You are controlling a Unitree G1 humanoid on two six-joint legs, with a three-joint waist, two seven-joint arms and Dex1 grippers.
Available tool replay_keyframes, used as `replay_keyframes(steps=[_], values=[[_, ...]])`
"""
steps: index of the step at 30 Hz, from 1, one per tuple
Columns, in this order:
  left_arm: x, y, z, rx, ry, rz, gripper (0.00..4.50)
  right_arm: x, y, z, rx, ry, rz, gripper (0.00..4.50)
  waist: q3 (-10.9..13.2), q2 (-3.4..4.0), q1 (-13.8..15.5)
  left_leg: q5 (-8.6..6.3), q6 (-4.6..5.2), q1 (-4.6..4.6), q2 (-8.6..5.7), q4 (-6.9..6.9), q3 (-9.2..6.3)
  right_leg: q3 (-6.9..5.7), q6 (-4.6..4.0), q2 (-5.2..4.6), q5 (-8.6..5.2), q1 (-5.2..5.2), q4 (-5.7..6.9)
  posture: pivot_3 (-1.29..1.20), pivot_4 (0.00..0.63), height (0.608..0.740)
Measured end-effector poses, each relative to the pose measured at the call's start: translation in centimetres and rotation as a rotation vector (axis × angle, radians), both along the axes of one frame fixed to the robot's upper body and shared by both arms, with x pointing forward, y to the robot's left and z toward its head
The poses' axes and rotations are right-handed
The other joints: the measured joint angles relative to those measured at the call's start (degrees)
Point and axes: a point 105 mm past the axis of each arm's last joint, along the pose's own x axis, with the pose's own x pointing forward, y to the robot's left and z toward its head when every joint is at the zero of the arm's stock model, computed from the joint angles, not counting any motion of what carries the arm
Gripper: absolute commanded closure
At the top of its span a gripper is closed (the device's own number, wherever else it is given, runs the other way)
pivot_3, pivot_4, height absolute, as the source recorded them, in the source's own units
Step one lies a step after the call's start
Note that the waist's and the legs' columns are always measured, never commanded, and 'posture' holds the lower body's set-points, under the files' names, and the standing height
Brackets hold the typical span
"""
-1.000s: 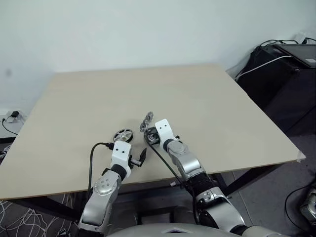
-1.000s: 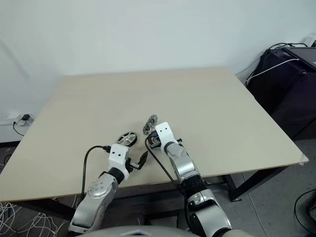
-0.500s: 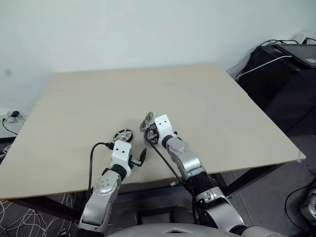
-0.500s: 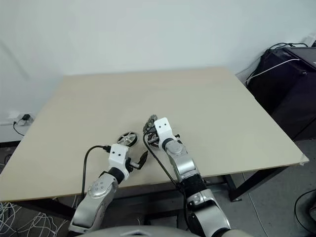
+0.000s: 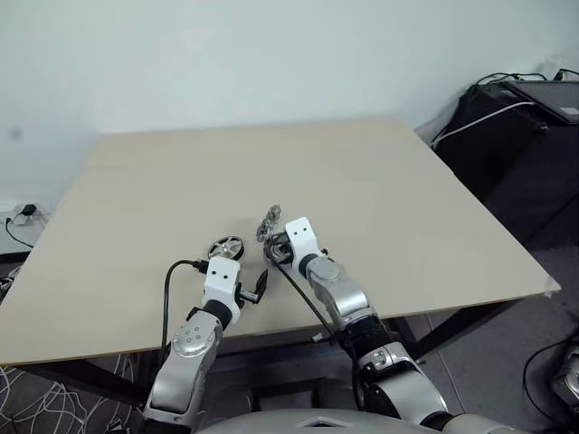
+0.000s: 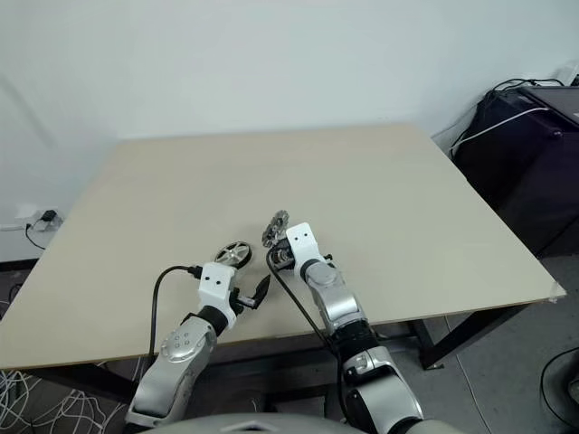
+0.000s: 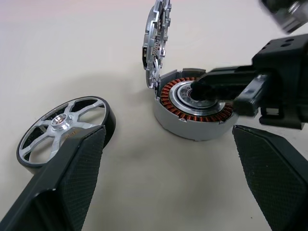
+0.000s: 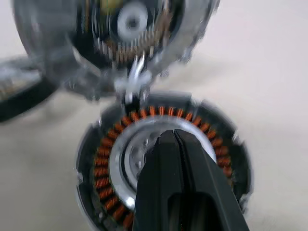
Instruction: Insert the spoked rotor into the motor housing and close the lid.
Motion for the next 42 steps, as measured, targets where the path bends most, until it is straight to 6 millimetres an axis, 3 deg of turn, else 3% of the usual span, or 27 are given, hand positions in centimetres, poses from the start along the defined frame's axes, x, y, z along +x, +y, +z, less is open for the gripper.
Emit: replay_keyframes(steps=[3, 6, 9, 12, 21, 30, 42], values=[[0.0, 0.0, 0.0, 0.0, 0.0, -0.002, 0.0, 0.4, 0.4, 1.5, 0.029, -0.055, 0.015, 4.47, 0.0, 0.0, 0.0, 0.0, 0.0, 0.0, 0.0, -0.03, -0.01, -0.01, -0.02, 0.0, -0.01, -0.01, 0.0, 0.0, 0.0, 0.74], [0.0, 0.0, 0.0, 0.0, 0.0, -0.004, 0.0, 0.5, 0.6, 1.8, 0.031, -0.063, 0.017, 4.47, 0.0, 0.0, 0.1, 0.0, -0.01, 0.0, 0.0, -0.03, -0.01, -0.01, -0.02, 0.0, -0.01, -0.01, 0.0, 0.0, 0.0, 0.74], [0.0, 0.0, 0.0, 0.0, 0.0, -0.003, 0.0, 0.4, 0.4, 1.0, 0.012, -0.041, 0.005, 4.47, 0.0, 0.0, 0.1, 0.0, -0.01, 0.0, -0.01, -0.02, -0.01, -0.01, -0.03, -0.01, -0.01, 0.01, 0.0, 0.0, 0.0, 0.74], [0.0, 0.0, 0.0, 0.0, 0.0, -0.002, 0.0, 0.1, -1.0, -1.7, -0.069, 0.037, -0.034, 4.47, 0.0, 0.0, 0.1, 0.01, -0.01, 0.0, -0.01, -0.03, -0.01, -0.01, -0.04, -0.01, -0.02, 0.01, 0.0, 0.0, 0.0, 0.74], [0.0, 0.0, 0.0, 0.002, 0.001, -0.004, 0.0, 0.3, -2.3, -1.9, -0.09, 0.036, -0.085, 4.47, -0.3, 0.13, 0.1, 0.04, -0.03, 0.11, -0.01, 0.02, -0.05, -0.02, -0.18, 0.0, -0.11, 0.15, 0.0, 0.0, 0.0, 0.74], [0.0, -0.1, 0.0, -0.001, -0.001, -0.017, 0.0, 0.6, -0.4, 1.5, 0.022, -0.069, -0.031, 4.47, -0.2, 0.15, 0.1, 0.04, -0.03, 0.03, 0.0, -0.1, -0.08, -0.02, -0.08, 0.02, -0.05, 0.01, 0.0, 0.0, 0.0, 0.74], [-0.1, -0.2, 0.0, -0.004, 0.001, -0.016, 0.0, 0.0, 1.1, 0.1, -0.033, -0.016, 0.046, 4.47, -0.2, 0.15, 0.1, 0.04, -0.04, 0.03, -0.01, -0.1, -0.08, -0.03, -0.1, 0.02, -0.06, 0.0, 0.0, 0.0, 0.0, 0.74]])
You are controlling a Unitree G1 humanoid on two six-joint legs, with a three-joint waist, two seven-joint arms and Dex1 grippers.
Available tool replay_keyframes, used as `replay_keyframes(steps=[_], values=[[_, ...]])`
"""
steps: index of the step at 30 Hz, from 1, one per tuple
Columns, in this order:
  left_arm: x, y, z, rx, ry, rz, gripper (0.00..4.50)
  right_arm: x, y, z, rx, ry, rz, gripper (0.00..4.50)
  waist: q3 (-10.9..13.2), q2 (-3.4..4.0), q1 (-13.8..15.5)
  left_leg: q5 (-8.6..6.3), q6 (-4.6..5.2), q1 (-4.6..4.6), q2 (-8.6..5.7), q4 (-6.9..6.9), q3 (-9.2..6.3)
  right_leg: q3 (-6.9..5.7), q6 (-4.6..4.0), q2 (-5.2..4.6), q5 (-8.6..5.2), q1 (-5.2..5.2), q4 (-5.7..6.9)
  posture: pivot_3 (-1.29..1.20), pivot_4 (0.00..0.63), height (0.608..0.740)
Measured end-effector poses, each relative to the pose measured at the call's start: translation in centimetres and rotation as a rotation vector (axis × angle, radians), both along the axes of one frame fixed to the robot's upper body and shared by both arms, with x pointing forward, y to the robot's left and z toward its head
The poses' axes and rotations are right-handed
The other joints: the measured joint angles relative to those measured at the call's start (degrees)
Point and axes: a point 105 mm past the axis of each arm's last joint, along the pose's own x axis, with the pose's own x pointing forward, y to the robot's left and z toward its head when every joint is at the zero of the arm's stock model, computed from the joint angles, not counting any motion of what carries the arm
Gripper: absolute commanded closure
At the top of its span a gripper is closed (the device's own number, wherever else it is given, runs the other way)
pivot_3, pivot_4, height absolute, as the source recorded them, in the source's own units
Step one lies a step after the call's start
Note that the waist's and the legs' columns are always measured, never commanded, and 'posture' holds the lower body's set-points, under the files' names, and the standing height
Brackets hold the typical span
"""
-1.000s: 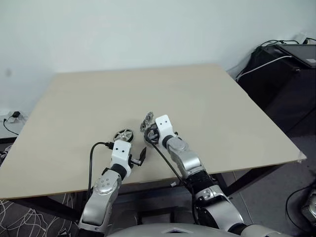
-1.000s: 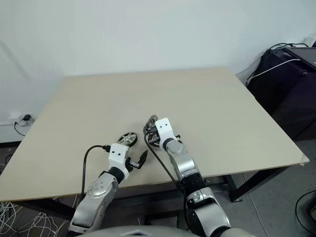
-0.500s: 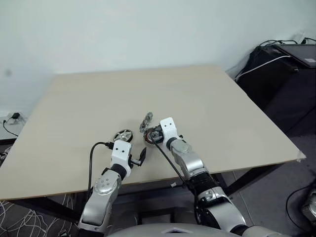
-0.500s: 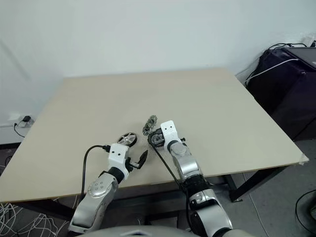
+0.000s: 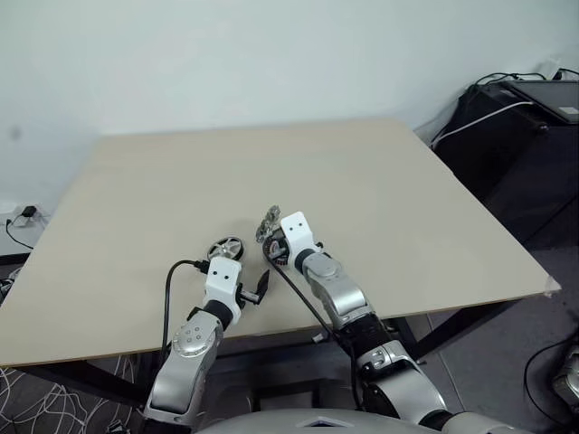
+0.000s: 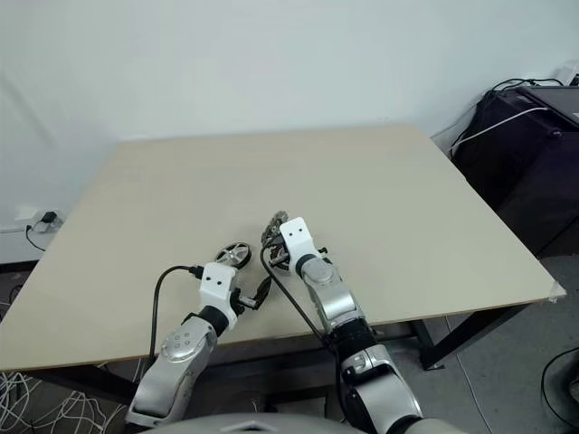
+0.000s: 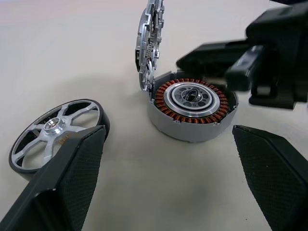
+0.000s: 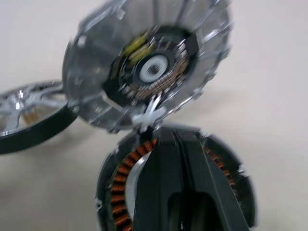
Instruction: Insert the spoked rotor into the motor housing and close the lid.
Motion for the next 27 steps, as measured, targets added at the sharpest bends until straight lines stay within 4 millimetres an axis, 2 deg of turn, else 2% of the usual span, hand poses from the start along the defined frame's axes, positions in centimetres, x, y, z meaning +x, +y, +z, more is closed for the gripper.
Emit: replay_keyframes(steps=[5, 11, 19, 27], values=[[0.0, 0.1, 0.0, 0.001, -0.001, 0.006, 0.0, 0.2, 0.0, -0.3, -0.018, 0.014, 0.001, 4.47, 0.0, 0.0, 0.0, 0.0, 0.0, 0.0, 0.0, 0.0, -0.01, 0.0, 0.0, 0.0, 0.0, 0.0, 0.0, 0.0, 0.0, 0.74], [0.1, 0.1, 0.0, 0.002, -0.001, 0.011, 0.0, 0.2, -0.5, -1.7, -0.061, 0.053, -0.014, 4.47, 0.0, 0.0, 0.0, 0.0, 0.0, 0.0, 0.0, -0.01, -0.01, 0.0, 0.0, 0.0, 0.0, -0.01, 0.0, 0.0, 0.0, 0.74], [0.1, 0.1, 0.0, 0.002, -0.001, 0.012, 0.0, 0.4, -1.3, -1.7, -0.079, 0.047, -0.029, 4.47, 0.0, 0.0, 0.0, 0.0, 0.0, 0.0, -0.01, -0.01, -0.02, -0.01, 0.0, 0.0, 0.0, 0.02, 0.0, 0.0, 0.0, 0.74], [0.1, 0.1, 0.1, 0.002, -0.003, 0.01, 0.0, -1.1, -3.1, -1.9, -0.077, 0.06, -0.049, 4.47, 0.0, -0.01, 0.1, 0.0, 0.0, 0.03, -0.01, -0.01, -0.04, -0.03, -0.02, -0.01, -0.02, 0.07, -0.02, 0.0, 0.0, 0.74]])
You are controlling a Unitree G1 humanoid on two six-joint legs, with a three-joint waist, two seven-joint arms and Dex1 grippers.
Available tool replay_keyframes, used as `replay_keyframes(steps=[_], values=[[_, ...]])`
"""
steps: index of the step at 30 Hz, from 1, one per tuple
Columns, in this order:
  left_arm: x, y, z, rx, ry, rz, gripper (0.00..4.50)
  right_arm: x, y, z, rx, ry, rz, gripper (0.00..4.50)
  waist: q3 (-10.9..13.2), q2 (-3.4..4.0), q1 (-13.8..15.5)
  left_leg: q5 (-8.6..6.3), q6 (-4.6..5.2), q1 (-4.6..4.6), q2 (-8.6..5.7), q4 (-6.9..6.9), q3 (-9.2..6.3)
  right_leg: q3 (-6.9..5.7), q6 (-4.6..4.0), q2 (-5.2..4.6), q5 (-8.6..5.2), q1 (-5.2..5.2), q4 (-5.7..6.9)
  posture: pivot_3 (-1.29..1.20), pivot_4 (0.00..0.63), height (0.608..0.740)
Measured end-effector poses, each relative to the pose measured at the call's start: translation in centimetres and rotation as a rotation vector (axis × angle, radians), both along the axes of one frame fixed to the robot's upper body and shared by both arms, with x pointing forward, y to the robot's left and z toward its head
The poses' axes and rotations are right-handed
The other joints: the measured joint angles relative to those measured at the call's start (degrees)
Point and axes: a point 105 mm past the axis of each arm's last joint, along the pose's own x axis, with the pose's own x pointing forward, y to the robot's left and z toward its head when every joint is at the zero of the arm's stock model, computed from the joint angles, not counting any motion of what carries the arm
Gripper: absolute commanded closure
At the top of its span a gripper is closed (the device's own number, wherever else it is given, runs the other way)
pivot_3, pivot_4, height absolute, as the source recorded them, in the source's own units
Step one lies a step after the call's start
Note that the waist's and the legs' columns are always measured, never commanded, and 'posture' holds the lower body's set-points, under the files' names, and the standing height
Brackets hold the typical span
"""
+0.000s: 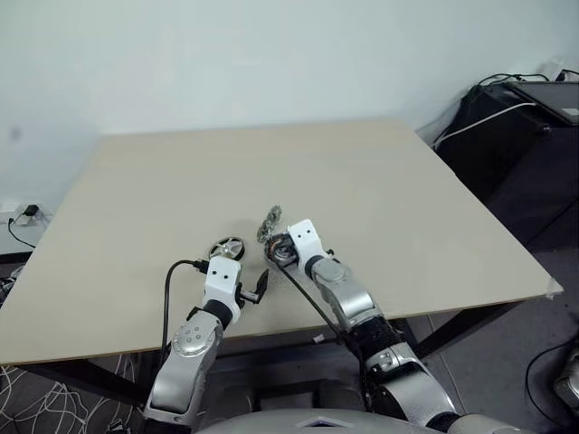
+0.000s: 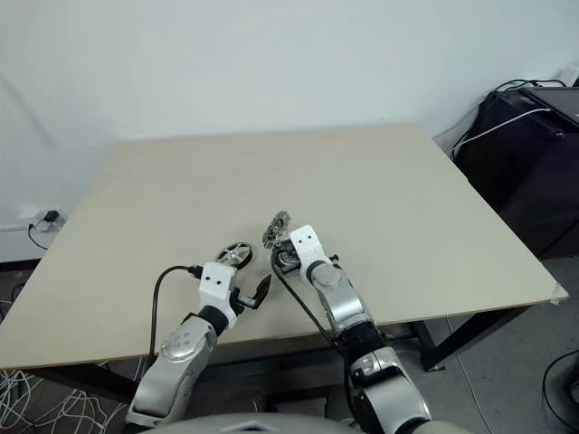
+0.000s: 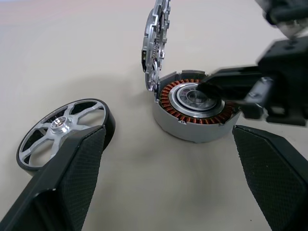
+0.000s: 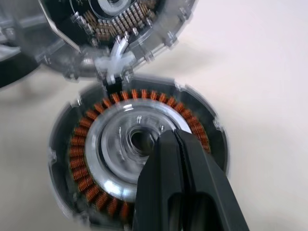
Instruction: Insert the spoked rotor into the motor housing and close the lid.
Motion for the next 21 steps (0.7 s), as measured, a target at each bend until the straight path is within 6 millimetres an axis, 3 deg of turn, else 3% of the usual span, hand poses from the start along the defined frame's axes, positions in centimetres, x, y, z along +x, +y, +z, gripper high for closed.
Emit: replay_keyframes(steps=[7, 16, 21], values=[[0.1, -0.1, 0.2, -0.002, -0.007, -0.007, 0.0, -0.7, 0.4, 0.3, 0.018, -0.003, 0.008, 4.47, 0.0, -0.03, 0.0, 0.0, 0.0, 0.01, 0.0, 0.01, 0.0, -0.02, -0.01, 0.0, -0.02, 0.0, 0.0, 0.0, 0.0, 0.74], [0.1, -0.1, 0.2, -0.003, -0.007, -0.008, 0.0, 1.4, 1.7, 3.5, 0.075, -0.118, -0.013, 4.47, 0.0, -0.03, 0.0, 0.01, -0.01, -0.03, 0.01, 0.0, -0.02, -0.03, -0.01, 0.01, -0.01, -0.05, 0.0, 0.0, 0.0, 0.74], [-0.4, 0.8, -0.4, -0.008, 0.018, 0.016, 0.0, 1.3, 2.0, 1.6, 0.057, -0.058, -0.007, 4.47, 0.0, -0.03, 0.0, 0.01, -0.01, -0.04, 0.0, -0.03, -0.02, -0.02, -0.03, 0.0, -0.01, -0.06, 0.0, 0.0, 0.0, 0.74]])
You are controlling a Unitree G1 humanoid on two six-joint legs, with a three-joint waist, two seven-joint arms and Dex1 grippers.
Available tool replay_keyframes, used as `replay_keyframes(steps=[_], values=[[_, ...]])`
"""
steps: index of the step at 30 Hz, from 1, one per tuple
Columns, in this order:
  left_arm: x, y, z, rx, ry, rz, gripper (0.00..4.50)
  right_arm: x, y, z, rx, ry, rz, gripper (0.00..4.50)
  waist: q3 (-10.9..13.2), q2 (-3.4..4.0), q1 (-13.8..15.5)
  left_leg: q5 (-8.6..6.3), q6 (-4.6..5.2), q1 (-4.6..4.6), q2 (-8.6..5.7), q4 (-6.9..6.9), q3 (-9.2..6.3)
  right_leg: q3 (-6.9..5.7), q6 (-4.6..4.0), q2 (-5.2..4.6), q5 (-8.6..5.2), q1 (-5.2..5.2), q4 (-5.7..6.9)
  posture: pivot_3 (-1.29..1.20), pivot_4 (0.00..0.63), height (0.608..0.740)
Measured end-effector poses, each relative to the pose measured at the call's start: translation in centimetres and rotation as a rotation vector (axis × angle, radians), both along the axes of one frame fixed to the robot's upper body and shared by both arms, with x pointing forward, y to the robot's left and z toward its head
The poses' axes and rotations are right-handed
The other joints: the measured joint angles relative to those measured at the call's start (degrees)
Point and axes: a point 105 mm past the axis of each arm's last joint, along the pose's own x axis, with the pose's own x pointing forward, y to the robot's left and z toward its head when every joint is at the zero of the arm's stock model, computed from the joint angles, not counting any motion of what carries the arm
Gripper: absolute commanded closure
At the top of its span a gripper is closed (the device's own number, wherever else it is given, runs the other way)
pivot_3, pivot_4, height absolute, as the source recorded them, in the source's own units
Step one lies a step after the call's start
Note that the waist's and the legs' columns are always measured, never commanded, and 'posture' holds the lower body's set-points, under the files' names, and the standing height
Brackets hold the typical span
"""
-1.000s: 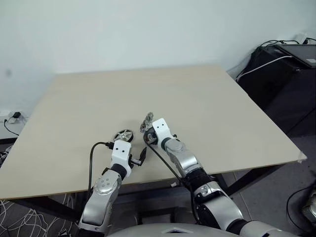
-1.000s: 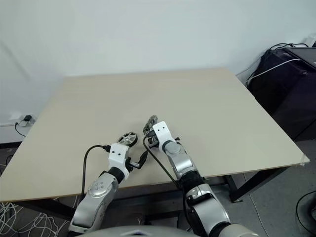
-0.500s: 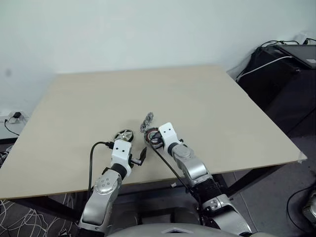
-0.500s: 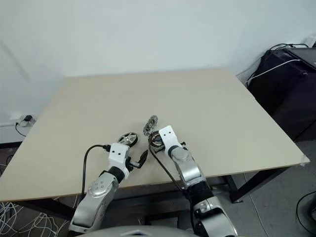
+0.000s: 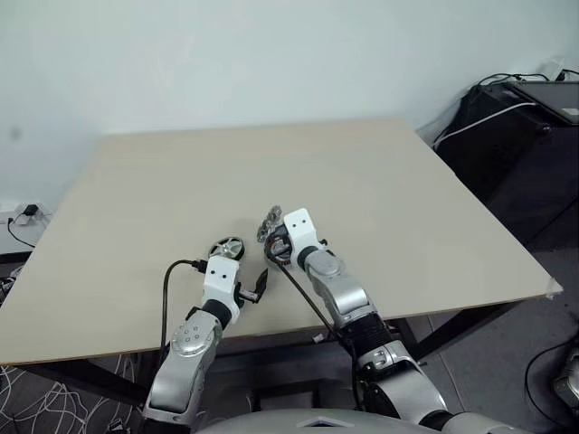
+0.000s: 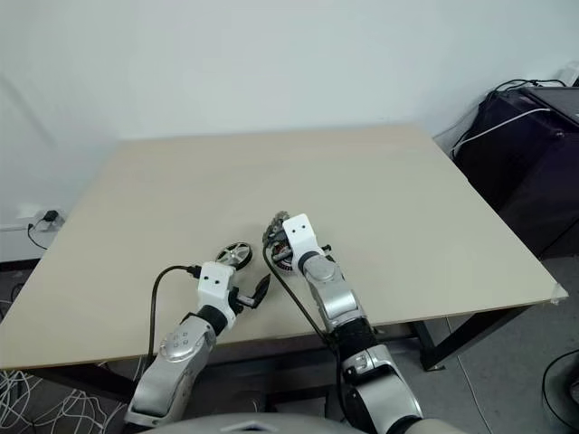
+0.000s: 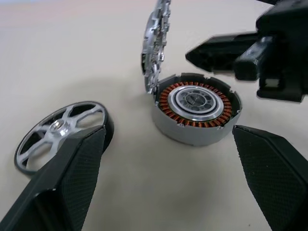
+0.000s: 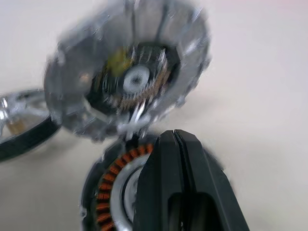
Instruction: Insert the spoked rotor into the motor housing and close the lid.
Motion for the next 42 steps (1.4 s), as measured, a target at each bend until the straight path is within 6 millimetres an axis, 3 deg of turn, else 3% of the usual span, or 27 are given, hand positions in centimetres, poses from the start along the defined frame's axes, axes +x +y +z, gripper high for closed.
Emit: replay_keyframes(steps=[12, 24, 33, 42], values=[[-0.7, 0.8, -0.7, 0.009, 0.028, -0.001, 0.0, -0.1, -0.4, -1.4, -0.023, 0.036, -0.012, 4.47, 0.0, 0.02, -0.1, 0.01, -0.01, 0.0, 0.0, -0.03, 0.0, 0.0, -0.01, 0.0, -0.01, -0.02, 0.01, 0.0, 0.0, 0.74], [-0.9, 0.3, -0.8, 0.006, 0.035, -0.019, 0.0, -1.0, 1.4, -1.5, -0.002, 0.065, 0.115, 4.47, 0.0, 0.03, -0.2, 0.02, -0.03, 0.03, 0.02, -0.04, 0.0, 0.0, -0.02, 0.02, -0.01, -0.01, 0.02, 0.0, 0.0, 0.74], [-0.8, 0.3, -0.8, 0.006, 0.035, -0.008, 0.0, -1.4, 1.5, -1.5, 0.006, 0.071, 0.134, 4.47, 0.0, 0.0, -0.8, 0.04, -0.08, 0.09, 0.06, -0.05, -0.01, -0.01, -0.01, 0.04, -0.01, 0.01, 0.04, 0.0, 0.0, 0.74], [-0.6, 0.1, -0.6, 0.005, 0.027, -0.014, 0.0, 0.2, 0.2, 1.6, 0.069, -0.057, 0.028, 4.47, 0.0, 0.0, -0.3, 0.03, -0.07, 0.0, 0.01, -0.08, -0.05, -0.02, -0.01, 0.0, -0.01, -0.05, 0.03, 0.0, 0.0, 0.74]])
